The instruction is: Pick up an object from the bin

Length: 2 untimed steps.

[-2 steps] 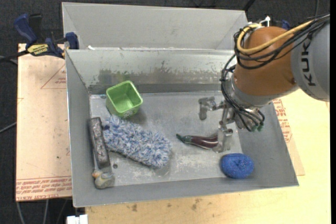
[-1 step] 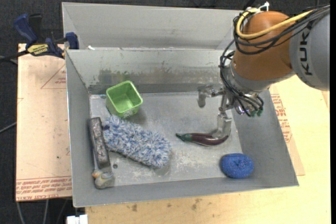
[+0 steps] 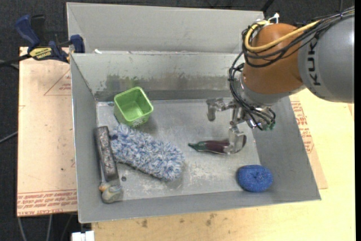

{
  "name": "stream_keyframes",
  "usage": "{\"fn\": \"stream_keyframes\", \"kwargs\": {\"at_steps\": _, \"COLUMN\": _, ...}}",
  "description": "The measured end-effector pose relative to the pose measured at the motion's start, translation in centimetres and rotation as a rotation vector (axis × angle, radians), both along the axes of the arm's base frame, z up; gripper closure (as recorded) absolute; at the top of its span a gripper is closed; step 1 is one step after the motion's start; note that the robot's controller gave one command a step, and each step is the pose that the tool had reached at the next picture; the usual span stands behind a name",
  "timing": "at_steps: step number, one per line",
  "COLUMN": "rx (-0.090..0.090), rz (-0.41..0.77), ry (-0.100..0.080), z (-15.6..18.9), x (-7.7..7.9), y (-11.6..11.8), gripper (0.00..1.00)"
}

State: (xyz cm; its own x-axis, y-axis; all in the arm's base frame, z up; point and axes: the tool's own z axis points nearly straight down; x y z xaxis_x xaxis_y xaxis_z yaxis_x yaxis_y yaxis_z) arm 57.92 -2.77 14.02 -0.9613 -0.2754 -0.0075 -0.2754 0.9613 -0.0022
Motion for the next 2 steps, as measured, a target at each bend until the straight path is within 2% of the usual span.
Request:
{"fn": "stream_keyframes", "kwargs": {"at_steps": 1, "rx": 0.002, "rz": 0.01, "ry": 0.007, "z": -3.8, "x": -1.6, "y": -0.7, "gripper": 0.0}}
{"fn": "stream_keyframes", "kwargs": {"at_steps": 2, "rx": 0.002, "rz": -0.095, "ry": 0.007, "z": -5.1, "x": -2.1, "y": -2.2, "gripper": 1.0}}
